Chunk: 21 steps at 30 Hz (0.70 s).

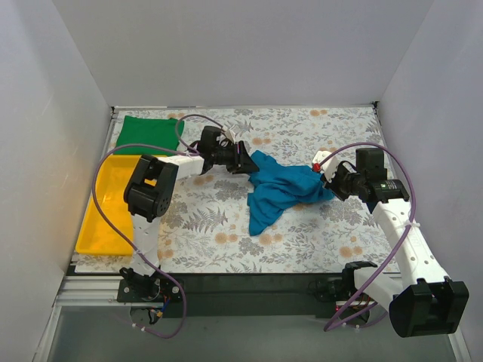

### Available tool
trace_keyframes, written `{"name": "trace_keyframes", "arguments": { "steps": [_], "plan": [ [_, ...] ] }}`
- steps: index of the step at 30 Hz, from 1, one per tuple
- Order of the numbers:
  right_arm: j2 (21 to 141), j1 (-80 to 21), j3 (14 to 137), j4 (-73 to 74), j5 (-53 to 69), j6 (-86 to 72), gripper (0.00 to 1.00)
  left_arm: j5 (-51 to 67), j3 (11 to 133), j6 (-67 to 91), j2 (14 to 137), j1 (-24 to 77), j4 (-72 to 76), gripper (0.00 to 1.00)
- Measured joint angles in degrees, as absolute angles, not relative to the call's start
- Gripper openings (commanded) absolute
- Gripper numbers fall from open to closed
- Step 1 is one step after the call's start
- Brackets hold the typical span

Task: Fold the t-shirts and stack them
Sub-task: Flatten the tshirt out

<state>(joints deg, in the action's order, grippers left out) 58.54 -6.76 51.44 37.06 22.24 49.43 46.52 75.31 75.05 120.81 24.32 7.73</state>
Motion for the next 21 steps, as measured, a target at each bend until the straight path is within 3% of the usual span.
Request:
{"name": "trace_keyframes", "arguments": {
  "steps": [8, 11, 14, 21],
  "plan": [
    [58.5, -6.8, 51.4, 37.1, 22.3, 49.4, 0.01, 45.6, 77.2, 73.9, 122.4, 24.9, 5.0, 0.38],
    [58.5, -6.8, 51.4, 37.1, 22.3, 49.4, 0.01, 44.6, 77.8, 73.3, 123.0, 25.0, 3.2, 0.23],
    [58.5, -6.8, 51.4, 37.0, 22.5, 49.4, 0.01, 44.1, 78.1, 73.0, 123.7, 25.2, 2.5, 0.01],
    [58.6, -6.8, 51.7, 37.2, 22.8, 49.3, 0.01, 44.6, 78.3, 73.7, 123.6, 25.4, 3.2, 0.0]
  ]
}}
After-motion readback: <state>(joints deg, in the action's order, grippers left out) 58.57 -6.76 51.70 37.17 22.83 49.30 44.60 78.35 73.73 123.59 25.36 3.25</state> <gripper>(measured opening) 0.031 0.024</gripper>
